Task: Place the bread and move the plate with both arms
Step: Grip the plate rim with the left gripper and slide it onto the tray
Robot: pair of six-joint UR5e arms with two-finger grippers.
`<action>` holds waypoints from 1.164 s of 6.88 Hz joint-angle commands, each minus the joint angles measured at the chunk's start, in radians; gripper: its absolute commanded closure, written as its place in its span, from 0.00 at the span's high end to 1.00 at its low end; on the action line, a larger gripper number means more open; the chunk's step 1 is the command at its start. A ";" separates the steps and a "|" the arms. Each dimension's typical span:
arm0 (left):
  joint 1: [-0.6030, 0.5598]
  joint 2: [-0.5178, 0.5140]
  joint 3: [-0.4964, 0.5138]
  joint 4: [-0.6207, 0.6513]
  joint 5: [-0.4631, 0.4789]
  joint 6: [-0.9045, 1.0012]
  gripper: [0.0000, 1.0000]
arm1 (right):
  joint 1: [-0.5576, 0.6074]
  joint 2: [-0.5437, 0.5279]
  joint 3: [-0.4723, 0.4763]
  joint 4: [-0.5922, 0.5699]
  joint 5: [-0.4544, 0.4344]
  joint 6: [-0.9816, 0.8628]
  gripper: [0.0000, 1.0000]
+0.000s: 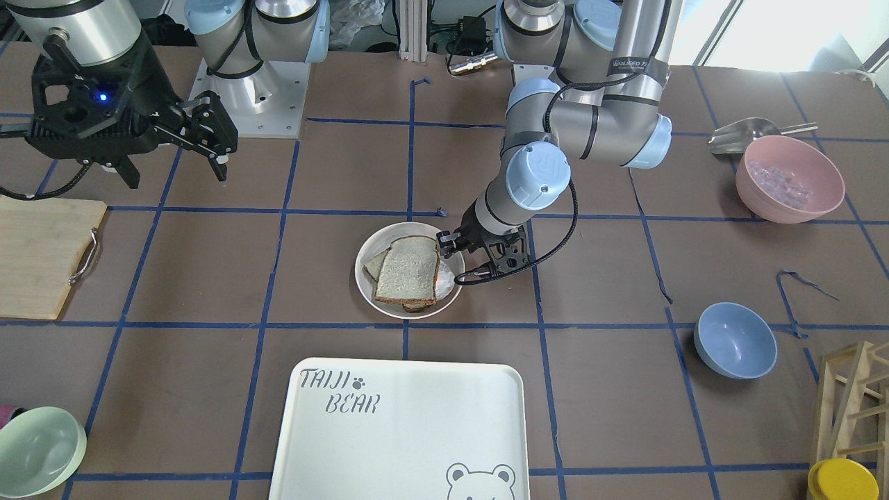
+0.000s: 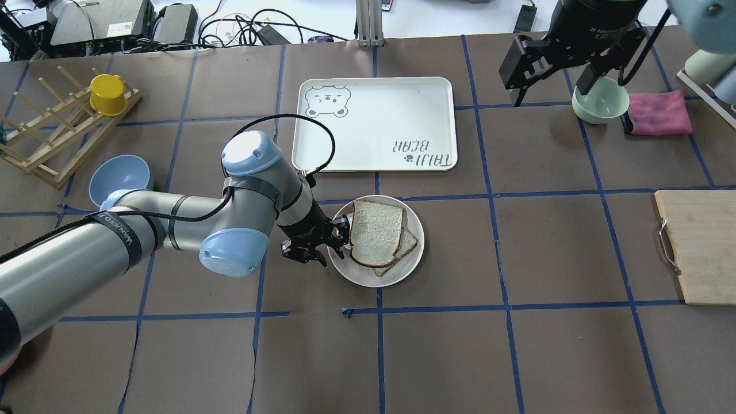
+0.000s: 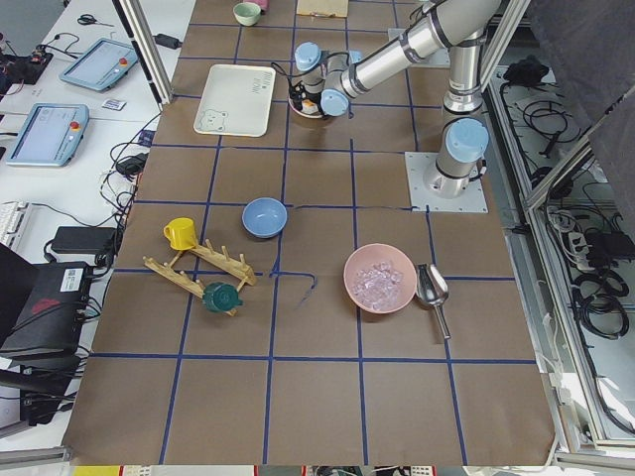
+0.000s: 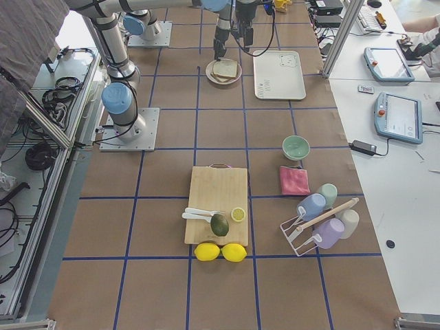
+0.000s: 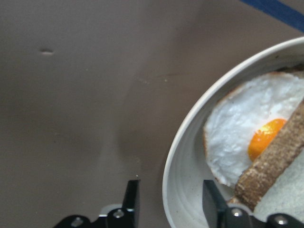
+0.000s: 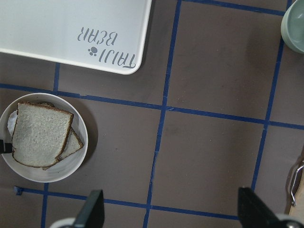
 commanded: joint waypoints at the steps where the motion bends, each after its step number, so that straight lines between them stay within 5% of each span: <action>1: 0.000 -0.012 0.000 0.002 -0.001 0.000 0.00 | 0.005 -0.001 0.017 -0.002 0.002 0.003 1.00; 5: 0.032 0.054 0.019 0.028 -0.093 0.027 0.00 | 0.005 -0.001 0.023 -0.002 0.001 -0.002 1.00; 8: 0.110 0.028 0.055 0.232 -0.124 -0.020 0.00 | 0.005 -0.002 0.022 -0.002 0.002 0.001 1.00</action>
